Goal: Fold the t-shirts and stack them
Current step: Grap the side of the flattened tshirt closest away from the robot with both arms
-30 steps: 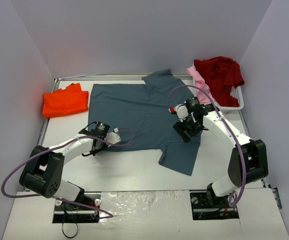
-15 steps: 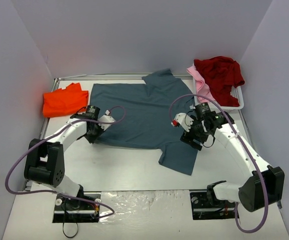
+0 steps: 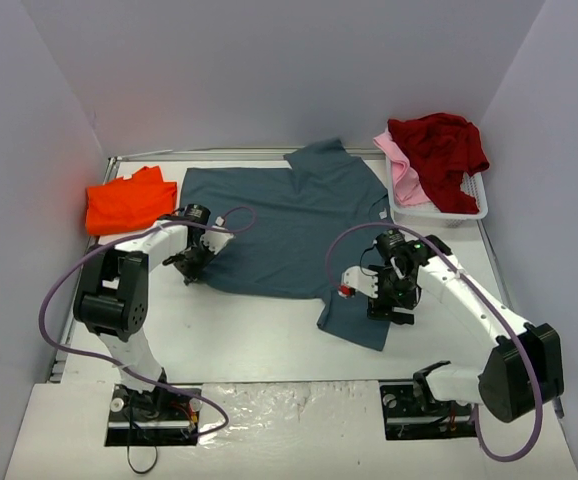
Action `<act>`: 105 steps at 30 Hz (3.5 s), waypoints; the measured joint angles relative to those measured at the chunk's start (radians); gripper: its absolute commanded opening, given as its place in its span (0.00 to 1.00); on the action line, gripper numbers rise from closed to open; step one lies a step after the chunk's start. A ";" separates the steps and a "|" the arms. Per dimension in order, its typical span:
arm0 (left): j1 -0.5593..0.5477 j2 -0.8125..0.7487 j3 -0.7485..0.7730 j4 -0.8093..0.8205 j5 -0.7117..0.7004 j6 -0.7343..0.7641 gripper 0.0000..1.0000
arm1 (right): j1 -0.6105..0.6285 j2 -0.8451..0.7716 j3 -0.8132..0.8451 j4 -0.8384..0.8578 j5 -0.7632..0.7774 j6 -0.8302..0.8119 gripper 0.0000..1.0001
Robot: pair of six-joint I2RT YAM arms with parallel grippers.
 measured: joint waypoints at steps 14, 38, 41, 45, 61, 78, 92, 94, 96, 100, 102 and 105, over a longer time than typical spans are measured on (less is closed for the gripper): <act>0.059 0.004 0.003 0.002 -0.007 -0.022 0.03 | 0.232 0.126 -0.056 0.034 0.026 0.042 0.67; 0.088 0.003 0.001 0.030 -0.021 -0.038 0.02 | 0.520 0.367 -0.048 0.060 0.127 0.322 0.64; 0.088 0.003 0.001 0.035 -0.025 -0.042 0.02 | 0.536 0.380 -0.047 0.060 0.135 0.348 0.64; 0.089 0.003 0.000 0.042 -0.028 -0.045 0.02 | 0.568 0.399 -0.040 0.061 0.137 0.370 0.63; 0.089 -0.006 -0.009 0.051 -0.034 -0.049 0.02 | 0.615 0.517 0.001 0.044 0.154 0.428 0.61; 0.089 -0.046 -0.036 0.070 -0.037 -0.049 0.02 | 0.618 0.608 0.048 0.012 0.218 0.484 0.26; 0.089 -0.066 -0.048 0.074 -0.037 -0.049 0.02 | 0.618 0.608 0.051 0.022 0.220 0.502 0.06; 0.089 -0.070 -0.048 0.074 -0.037 -0.049 0.02 | 0.618 0.608 0.057 0.022 0.222 0.505 0.13; 0.089 -0.074 -0.048 0.074 -0.037 -0.049 0.02 | 0.618 0.608 0.069 0.024 0.221 0.517 0.30; 0.087 -0.080 -0.050 0.074 -0.038 -0.049 0.02 | 0.618 0.598 0.081 0.027 0.220 0.524 0.36; 0.086 -0.084 -0.050 0.074 -0.038 -0.049 0.02 | 0.618 0.586 0.081 0.024 0.219 0.530 0.36; 0.085 -0.098 -0.055 0.076 -0.038 -0.050 0.02 | 0.618 0.555 0.092 0.007 0.218 0.537 0.37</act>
